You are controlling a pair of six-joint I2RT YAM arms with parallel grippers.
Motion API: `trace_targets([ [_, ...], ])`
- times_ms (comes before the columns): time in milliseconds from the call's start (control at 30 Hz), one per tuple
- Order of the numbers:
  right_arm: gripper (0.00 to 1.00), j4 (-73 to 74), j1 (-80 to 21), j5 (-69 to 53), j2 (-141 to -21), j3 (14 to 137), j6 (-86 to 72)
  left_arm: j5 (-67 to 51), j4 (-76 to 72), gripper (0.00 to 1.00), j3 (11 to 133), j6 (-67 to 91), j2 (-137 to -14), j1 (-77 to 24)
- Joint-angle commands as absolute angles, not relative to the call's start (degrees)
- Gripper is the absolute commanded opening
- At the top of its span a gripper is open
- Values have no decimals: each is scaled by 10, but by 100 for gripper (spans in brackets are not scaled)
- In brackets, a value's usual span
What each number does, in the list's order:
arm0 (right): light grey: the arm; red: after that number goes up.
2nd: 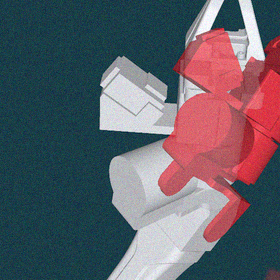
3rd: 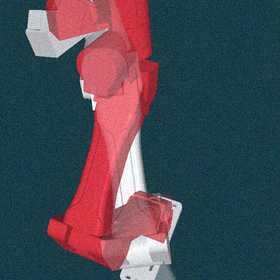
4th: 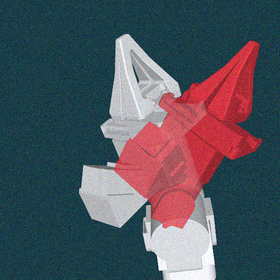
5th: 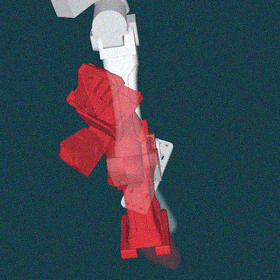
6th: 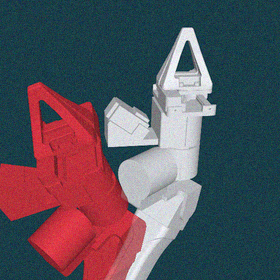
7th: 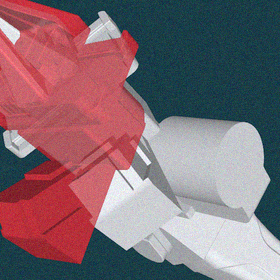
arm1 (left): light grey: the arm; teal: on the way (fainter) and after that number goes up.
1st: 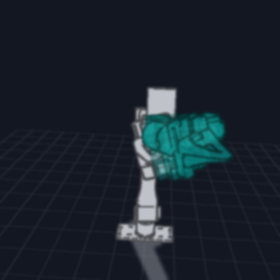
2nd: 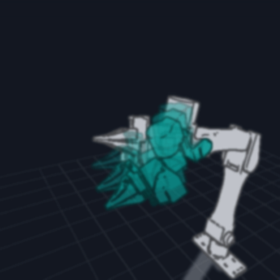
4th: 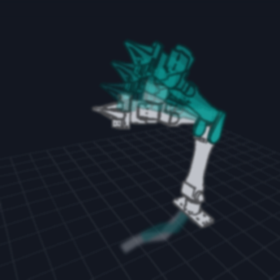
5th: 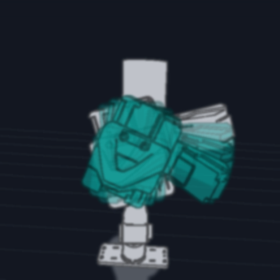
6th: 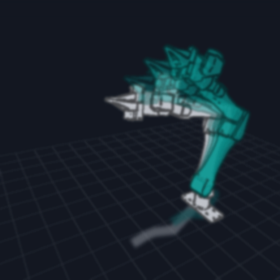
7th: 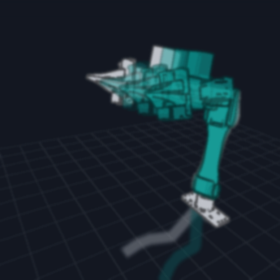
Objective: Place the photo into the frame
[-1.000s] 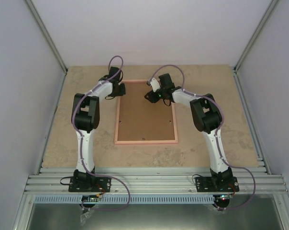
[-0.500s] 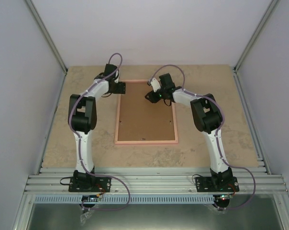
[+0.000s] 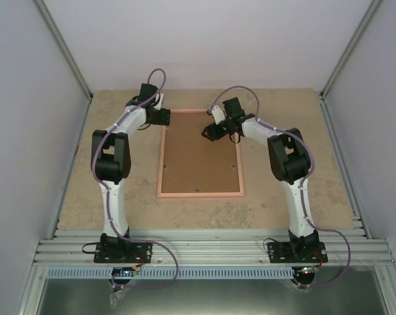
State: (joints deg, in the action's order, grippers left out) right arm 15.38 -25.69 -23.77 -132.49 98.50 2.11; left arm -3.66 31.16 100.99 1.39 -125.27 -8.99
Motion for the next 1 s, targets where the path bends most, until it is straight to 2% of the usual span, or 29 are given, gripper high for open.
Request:
trace_targets([
  [0,72,183,-231,-235,-1254,967,-19,-15,308,78,1016,52,-1268,-90],
  [233,92,232,-204,-123,-1232,961,-100,-3,299,78,1001,88,-1270,-90],
  [300,93,242,-196,-103,-1238,966,-120,-3,300,78,998,94,-1272,-90],
  [767,92,275,-194,-25,-1322,1018,-219,0,307,75,976,120,-1281,-94],
  [967,77,283,-194,-6,-1345,1034,-232,0,304,71,967,121,-1281,-101],
])
